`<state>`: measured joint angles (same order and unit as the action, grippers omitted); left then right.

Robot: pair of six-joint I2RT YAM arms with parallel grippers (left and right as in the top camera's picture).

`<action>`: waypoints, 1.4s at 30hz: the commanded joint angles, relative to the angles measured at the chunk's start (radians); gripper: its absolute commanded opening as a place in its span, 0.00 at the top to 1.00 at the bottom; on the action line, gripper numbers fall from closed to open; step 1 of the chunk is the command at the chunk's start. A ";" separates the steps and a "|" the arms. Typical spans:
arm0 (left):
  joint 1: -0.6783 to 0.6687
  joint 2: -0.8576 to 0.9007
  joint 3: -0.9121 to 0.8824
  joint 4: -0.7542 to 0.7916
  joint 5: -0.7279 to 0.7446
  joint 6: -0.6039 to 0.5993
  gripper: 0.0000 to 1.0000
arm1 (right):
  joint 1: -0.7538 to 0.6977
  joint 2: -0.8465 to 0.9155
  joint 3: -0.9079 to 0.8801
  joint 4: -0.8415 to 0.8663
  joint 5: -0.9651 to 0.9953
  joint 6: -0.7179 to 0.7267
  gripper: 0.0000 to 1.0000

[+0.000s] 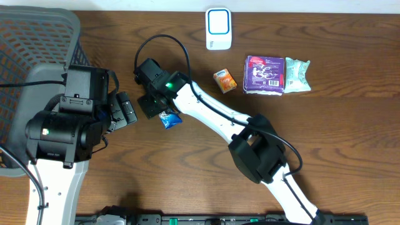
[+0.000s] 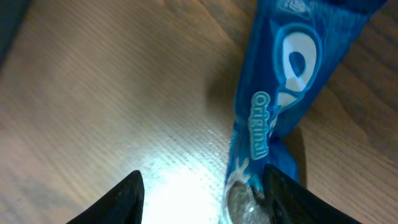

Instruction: Scan the item barcode

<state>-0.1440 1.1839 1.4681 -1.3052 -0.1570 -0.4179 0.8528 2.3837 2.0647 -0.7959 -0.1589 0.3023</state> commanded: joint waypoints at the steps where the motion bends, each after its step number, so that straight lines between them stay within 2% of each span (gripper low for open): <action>1: 0.005 0.006 0.009 -0.004 -0.011 0.006 0.02 | 0.006 0.042 0.000 0.004 0.019 -0.016 0.43; 5: 0.005 0.006 0.009 -0.004 -0.011 0.006 0.02 | 0.005 0.062 -0.001 0.000 0.054 -0.031 0.43; 9: 0.005 0.006 0.009 -0.004 -0.011 0.006 0.02 | 0.002 0.071 -0.001 -0.017 0.169 -0.030 0.43; 12: 0.005 0.006 0.009 -0.004 -0.011 0.006 0.02 | -0.028 0.073 -0.001 -0.052 0.269 -0.026 0.52; 14: 0.005 0.006 0.009 -0.004 -0.011 0.006 0.02 | -0.053 0.073 -0.001 -0.065 0.307 -0.013 0.53; 21: 0.005 0.006 0.009 -0.004 -0.011 0.006 0.02 | -0.142 0.072 0.003 -0.125 0.525 0.007 0.42; 25: 0.005 0.006 0.009 -0.004 -0.011 0.006 0.02 | -0.166 0.072 0.025 -0.175 0.513 0.015 0.40; 29: 0.005 0.006 0.009 -0.004 -0.011 0.006 0.02 | -0.159 0.067 0.077 -0.208 0.402 0.002 0.38; 33: 0.005 0.006 0.009 -0.004 -0.011 0.006 0.02 | -0.131 0.064 0.164 -0.215 0.344 -0.053 0.36; 35: 0.005 0.006 0.009 -0.004 -0.011 0.006 0.03 | -0.116 0.064 0.198 -0.206 0.353 -0.130 0.34; 38: 0.005 0.006 0.009 -0.004 -0.011 0.006 0.02 | -0.096 0.064 0.198 -0.187 0.422 -0.265 0.30; 42: 0.005 0.006 0.009 -0.004 -0.011 0.006 0.02 | -0.083 0.074 0.159 -0.180 0.501 -0.385 0.29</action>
<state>-0.1440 1.1839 1.4681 -1.3052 -0.1570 -0.4179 0.7643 2.4439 2.2471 -0.9760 0.2653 0.0742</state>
